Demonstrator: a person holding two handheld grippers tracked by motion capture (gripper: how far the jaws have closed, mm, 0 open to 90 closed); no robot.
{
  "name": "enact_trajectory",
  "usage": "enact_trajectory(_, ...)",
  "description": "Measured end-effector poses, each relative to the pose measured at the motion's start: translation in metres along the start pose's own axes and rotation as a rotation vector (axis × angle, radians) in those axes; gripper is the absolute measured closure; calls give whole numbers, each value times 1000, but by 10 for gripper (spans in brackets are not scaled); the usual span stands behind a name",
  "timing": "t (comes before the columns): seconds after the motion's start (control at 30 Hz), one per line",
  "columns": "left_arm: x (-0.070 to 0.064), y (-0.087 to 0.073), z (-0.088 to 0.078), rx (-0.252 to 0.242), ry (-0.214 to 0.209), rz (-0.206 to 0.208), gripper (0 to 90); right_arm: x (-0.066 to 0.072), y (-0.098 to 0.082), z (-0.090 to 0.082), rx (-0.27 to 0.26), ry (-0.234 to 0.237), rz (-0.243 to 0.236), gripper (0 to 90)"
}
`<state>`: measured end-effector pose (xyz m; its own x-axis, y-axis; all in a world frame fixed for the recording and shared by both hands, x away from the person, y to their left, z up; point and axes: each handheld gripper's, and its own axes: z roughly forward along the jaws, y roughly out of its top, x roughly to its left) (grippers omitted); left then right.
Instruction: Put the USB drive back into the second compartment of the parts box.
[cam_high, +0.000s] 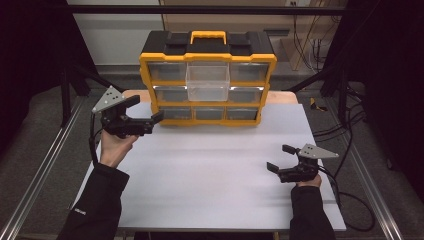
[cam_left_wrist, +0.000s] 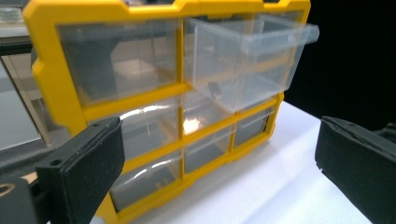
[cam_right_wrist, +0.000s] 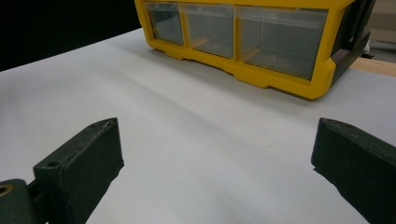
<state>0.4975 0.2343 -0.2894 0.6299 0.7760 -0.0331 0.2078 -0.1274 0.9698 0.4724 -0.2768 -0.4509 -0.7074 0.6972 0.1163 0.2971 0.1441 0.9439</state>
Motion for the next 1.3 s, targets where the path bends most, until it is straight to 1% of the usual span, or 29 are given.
enact_trajectory(0.1,2,-15,-2,-11,-14,-6,15,0,0,0,1,-2,1,23)
enact_trajectory(0.13,2,-20,-3,-17,-13,-2,15,0,0,0,1,-2,0,22)
enact_trajectory(0.23,3,-38,-4,-12,-11,7,15,0,0,0,1,-1,-1,23)
enact_trajectory(0.3,3,-45,-4,-8,-9,7,15,0,0,1,4,-1,2,22)
enact_trajectory(0.4,5,-57,-7,-23,-10,-4,17,0,-1,1,4,2,0,23)
enact_trajectory(0.47,6,-65,-8,-20,-17,-10,17,0,-1,1,5,1,1,23)
enact_trajectory(0.57,7,-79,-9,-8,-18,-5,17,0,-1,1,5,-1,-2,23)
enact_trajectory(0.7,10,-98,-10,15,-19,-8,17,0,-1,2,8,0,1,23)
enact_trajectory(0.87,15,-114,-11,48,-16,-15,17,0,-2,2,11,0,-1,23)
enact_trajectory(0.97,18,-123,-11,69,-17,-28,17,0,-2,1,6,1,0,23)
enact_trajectory(1.03,20,-127,-10,92,-13,-25,17,0,-2,1,5,1,3,23)
enact_trajectory(1.27,25,-138,-14,110,-17,-34,18,-1,-4,1,7,3,2,23)
enact_trajectory(1.3,26,-140,-15,121,-20,-37,18,-1,-4,1,6,2,4,23)
